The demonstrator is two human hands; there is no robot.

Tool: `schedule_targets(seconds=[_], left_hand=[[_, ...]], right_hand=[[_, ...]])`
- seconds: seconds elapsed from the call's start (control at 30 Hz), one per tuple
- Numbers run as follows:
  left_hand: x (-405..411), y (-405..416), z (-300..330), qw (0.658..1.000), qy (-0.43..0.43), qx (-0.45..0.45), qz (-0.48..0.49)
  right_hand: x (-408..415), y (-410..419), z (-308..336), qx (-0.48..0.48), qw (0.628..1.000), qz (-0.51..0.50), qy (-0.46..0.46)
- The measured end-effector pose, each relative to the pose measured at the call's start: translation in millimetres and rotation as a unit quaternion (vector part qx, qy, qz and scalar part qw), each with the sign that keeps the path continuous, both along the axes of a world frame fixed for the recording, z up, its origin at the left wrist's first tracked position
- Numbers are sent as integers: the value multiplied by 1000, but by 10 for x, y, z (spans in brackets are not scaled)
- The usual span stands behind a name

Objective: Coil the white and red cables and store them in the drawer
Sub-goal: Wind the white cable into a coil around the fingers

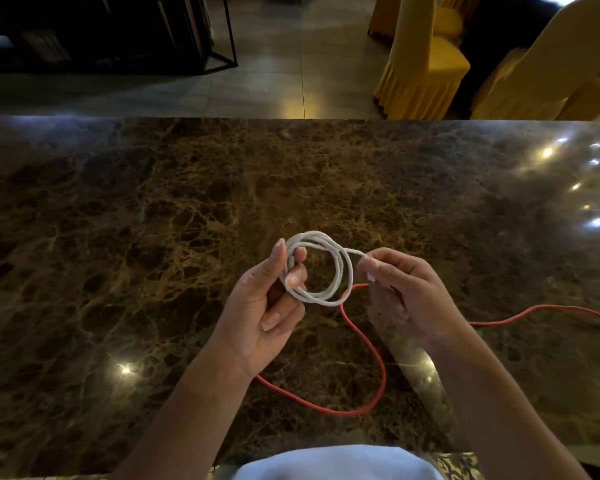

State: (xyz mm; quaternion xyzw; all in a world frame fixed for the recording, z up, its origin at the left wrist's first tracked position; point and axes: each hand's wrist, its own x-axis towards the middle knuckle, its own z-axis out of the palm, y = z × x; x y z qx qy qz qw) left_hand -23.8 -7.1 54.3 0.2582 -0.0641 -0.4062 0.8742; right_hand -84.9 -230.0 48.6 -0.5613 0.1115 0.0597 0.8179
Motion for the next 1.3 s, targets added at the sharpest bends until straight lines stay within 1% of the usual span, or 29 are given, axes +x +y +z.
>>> schedule_targets(seconds=[0.07,0.13,0.17,0.2,0.27,0.33,0.4,0.5,0.57,0.6,0.67,0.73,0.87,0.93,0.97,1.03,1.13,1.2,1.3], left_hand=[[11,1,46,998,-22,32,41],[15,0,105,993,-42,77,80],[10,-1,131,989,-52,102,96],[2,-3,154,984,-63,125,109],[-25,-18,183,975,-89,160,130],[-51,-42,193,969,-105,176,141],[-79,-68,196,969,-105,173,139],[-138,-103,201,976,-81,157,125],[-173,-126,204,977,-79,156,119],[-185,-136,203,976,-85,162,120],[-199,-142,198,969,-105,187,124],[-207,-145,197,959,-140,214,122],[-207,-133,227,934,-217,260,119],[-192,-116,227,927,-231,270,120],[-179,-105,221,925,-231,276,120],[-145,-73,204,922,-221,296,121],[-91,-10,174,925,-179,316,114],[-69,18,149,925,-162,325,109],[-51,41,115,928,-148,323,107]], right_hand=[[-44,68,37,88,994,60,-16],[-85,107,75,160,978,135,-25],[-95,112,92,173,971,163,-32],[-92,116,112,167,969,178,-41],[-77,133,158,108,977,174,-59],[-69,172,198,45,987,136,-69],[-57,247,238,-13,993,85,-82],[-30,346,243,-125,987,-14,-102],[-3,385,252,-187,977,-39,-98],[4,397,255,-188,978,-29,-89],[-2,417,257,-157,986,0,-65],[-2,429,241,-159,986,-17,-50],[43,443,170,-232,969,-78,-25],[77,441,193,-274,960,-51,-19],[87,437,215,-281,959,-29,-13],[90,406,264,-264,964,10,9],[69,312,301,-190,979,64,32],[43,232,292,-130,986,103,24],[18,169,271,-82,980,183,-5]])
